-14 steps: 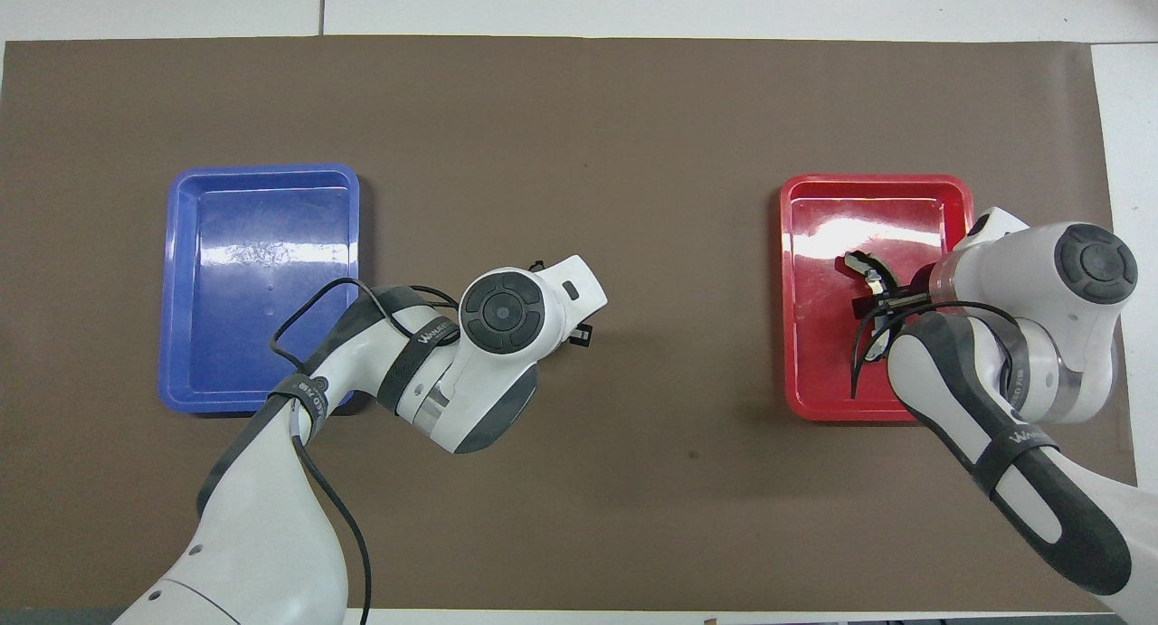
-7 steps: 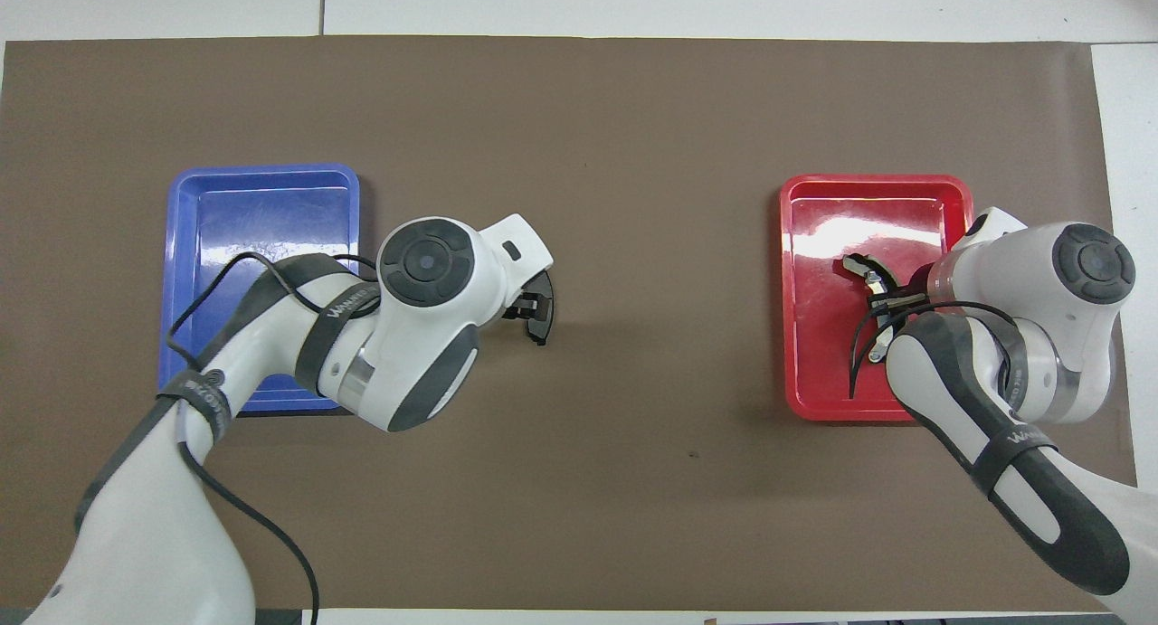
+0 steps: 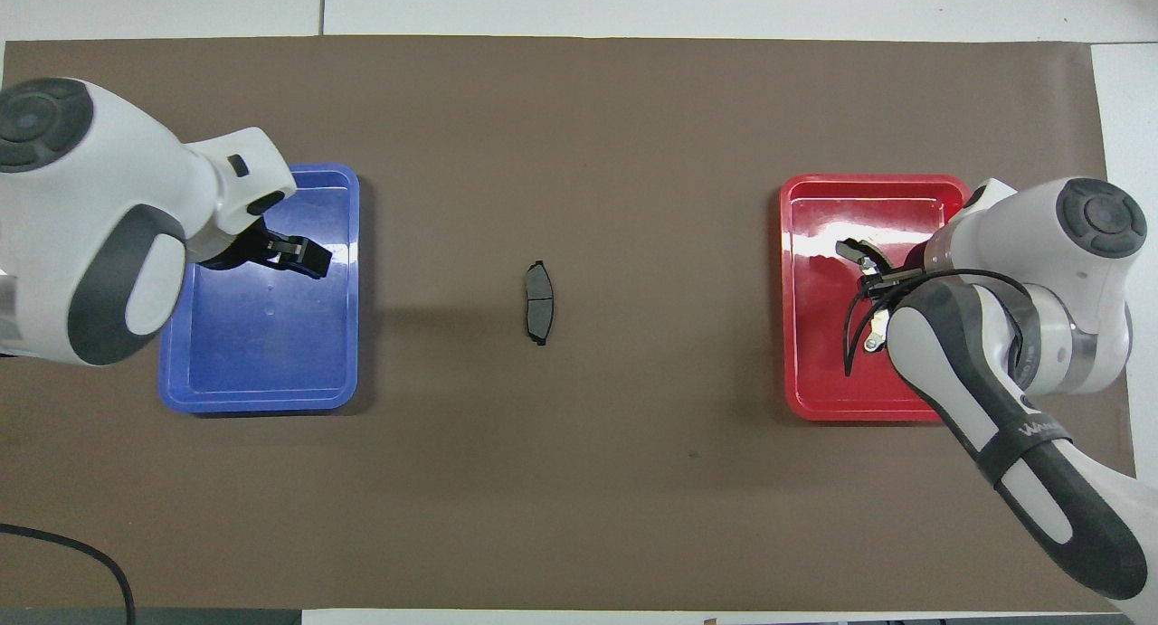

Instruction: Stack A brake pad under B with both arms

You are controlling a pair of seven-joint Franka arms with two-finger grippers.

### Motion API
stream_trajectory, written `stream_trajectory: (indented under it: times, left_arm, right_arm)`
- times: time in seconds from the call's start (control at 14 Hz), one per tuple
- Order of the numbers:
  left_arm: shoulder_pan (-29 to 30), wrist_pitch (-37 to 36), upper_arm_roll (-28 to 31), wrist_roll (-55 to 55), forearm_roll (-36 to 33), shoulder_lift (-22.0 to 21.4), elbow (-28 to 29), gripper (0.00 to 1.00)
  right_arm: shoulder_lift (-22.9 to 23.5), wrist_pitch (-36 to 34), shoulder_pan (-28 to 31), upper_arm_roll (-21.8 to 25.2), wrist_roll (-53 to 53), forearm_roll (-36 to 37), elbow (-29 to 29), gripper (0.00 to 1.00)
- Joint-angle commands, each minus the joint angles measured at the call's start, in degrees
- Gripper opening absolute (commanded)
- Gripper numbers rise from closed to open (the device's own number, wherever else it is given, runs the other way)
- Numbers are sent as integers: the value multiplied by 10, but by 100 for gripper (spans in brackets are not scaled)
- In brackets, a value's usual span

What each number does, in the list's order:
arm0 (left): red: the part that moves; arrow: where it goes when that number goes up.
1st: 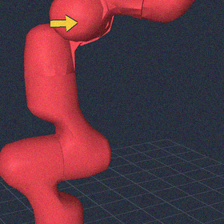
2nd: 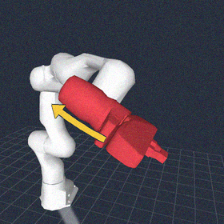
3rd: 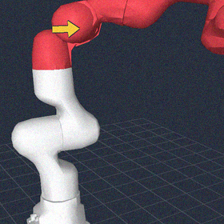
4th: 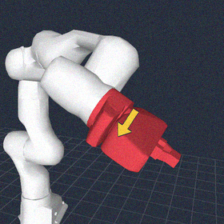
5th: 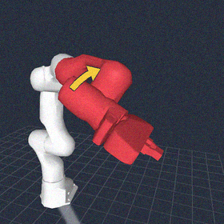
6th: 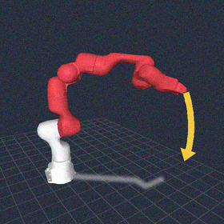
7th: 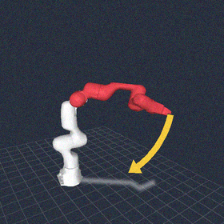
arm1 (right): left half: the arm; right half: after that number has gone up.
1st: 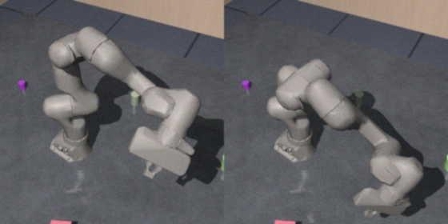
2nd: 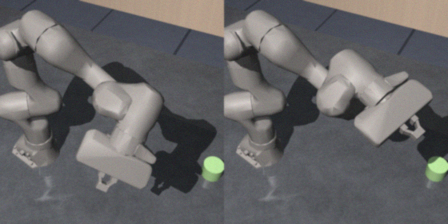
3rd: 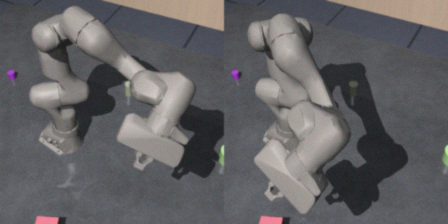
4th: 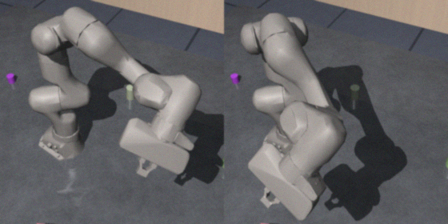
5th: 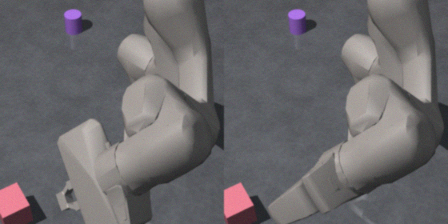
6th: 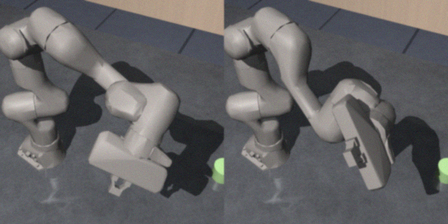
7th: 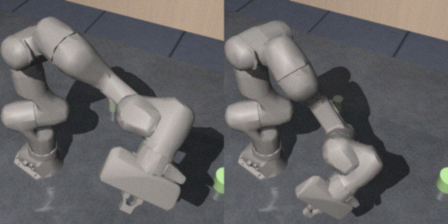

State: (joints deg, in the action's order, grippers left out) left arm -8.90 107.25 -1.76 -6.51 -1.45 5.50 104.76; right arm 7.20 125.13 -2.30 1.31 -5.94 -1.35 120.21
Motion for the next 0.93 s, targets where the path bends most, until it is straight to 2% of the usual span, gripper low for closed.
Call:
stream_trajectory:
  times: [0.0,0.07,0.21,0.36,0.43,0.64,0.71,0.86]
  left_arm:
    - [54,-36,-6,-79,2,-10,-30,100]
    - [61,-43,-5,-89,0,-21,-33,100]
    - [63,-98,-4,-90,0,-39,-58,100]
    - [62,-160,4,-89,1,-38,-102,100]
    - [63,-183,5,-89,3,-38,-118,100]
    - [62,-227,10,-83,4,-40,-140,100]
    - [62,-232,9,-82,4,-43,-142,100]
    - [62,-235,8,-60,4,-47,-138,100]
  right_arm:
    - [4,-83,1,-45,75,-6,-83,0]
    - [5,-85,-9,-61,107,-1,-93,0]
    - [9,-54,-75,-64,176,-1,-96,0]
    - [25,-25,-131,-63,231,0,-103,0]
    - [40,-31,-153,-63,259,1,-122,0]
    - [132,-63,-219,-63,356,30,-233,0]
    - [154,-60,-238,-63,376,35,-254,0]
    - [171,-42,-256,-64,383,36,-258,0]
